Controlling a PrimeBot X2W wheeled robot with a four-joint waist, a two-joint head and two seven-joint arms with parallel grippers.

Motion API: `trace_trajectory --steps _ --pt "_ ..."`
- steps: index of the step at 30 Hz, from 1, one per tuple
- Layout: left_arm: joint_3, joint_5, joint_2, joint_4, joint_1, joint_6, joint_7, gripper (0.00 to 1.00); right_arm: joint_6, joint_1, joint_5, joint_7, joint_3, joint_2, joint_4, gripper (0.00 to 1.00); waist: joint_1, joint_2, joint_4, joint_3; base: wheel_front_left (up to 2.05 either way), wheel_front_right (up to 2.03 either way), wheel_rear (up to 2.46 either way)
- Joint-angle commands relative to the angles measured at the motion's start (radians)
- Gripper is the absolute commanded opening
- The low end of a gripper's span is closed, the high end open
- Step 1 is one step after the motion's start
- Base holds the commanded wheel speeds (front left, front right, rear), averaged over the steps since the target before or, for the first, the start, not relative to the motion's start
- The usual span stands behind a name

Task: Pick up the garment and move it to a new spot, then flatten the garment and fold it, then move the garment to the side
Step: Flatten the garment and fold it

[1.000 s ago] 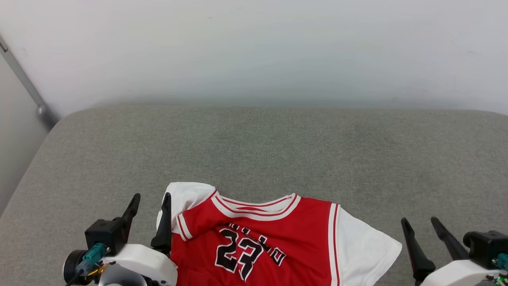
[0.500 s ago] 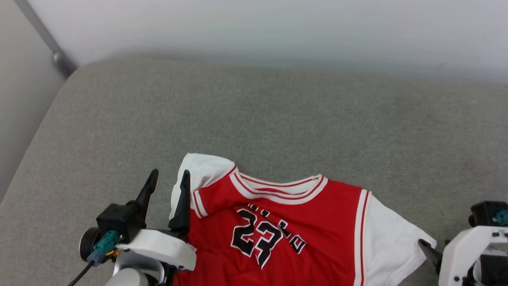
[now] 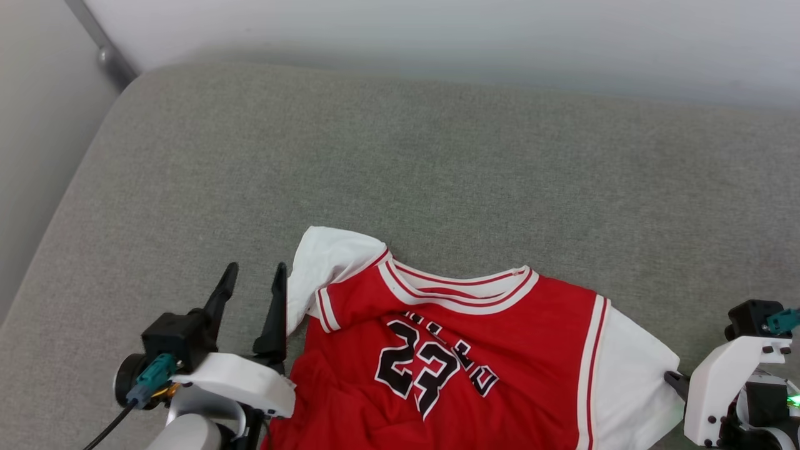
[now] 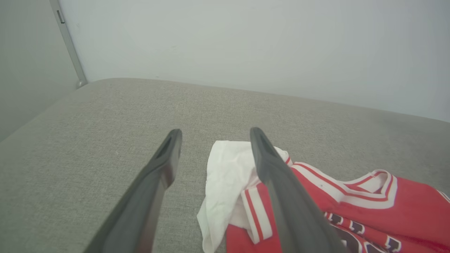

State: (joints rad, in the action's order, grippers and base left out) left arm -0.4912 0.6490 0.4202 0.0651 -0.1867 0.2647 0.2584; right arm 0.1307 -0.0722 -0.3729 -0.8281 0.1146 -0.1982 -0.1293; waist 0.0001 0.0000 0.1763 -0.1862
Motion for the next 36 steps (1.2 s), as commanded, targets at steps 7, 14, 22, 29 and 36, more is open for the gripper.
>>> trace_trajectory --steps 7,14,22,29,36 --pt "0.005 0.073 0.069 0.022 0.021 -0.051 -0.121 1.0 0.0 0.02 0.021 0.039 0.034 -0.015 0.056 0.0 -0.0001 0.0 -0.043 0.075 0.0 0.0 0.0" --pt "-0.044 0.174 0.162 0.059 -0.05 -0.164 -0.406 1.0 0.0 0.045 0.048 0.002 0.063 -0.003 0.143 0.0 -0.0001 0.0 -0.073 0.085 0.0 0.0 0.0" --pt "-0.096 0.237 0.164 0.142 -0.185 -0.247 -0.619 1.0 0.0 0.013 0.068 -0.002 0.032 0.037 0.204 0.0 -0.0001 0.0 -0.137 -0.017 0.0 0.0 0.0" --pt "-0.128 0.223 0.167 0.246 -0.255 -0.241 -0.715 1.0 0.0 -0.007 0.07 0.012 0.02 0.052 0.208 0.0 -0.0001 0.0 -0.16 -0.077 0.0 0.0 0.0" --pt "-0.177 0.227 0.139 0.345 -0.28 -0.248 -0.808 0.0 0.0 -0.018 0.063 0.031 0.007 0.06 0.197 0.0 -0.0001 0.0 -0.174 -0.103 0.0 0.0 0.0"
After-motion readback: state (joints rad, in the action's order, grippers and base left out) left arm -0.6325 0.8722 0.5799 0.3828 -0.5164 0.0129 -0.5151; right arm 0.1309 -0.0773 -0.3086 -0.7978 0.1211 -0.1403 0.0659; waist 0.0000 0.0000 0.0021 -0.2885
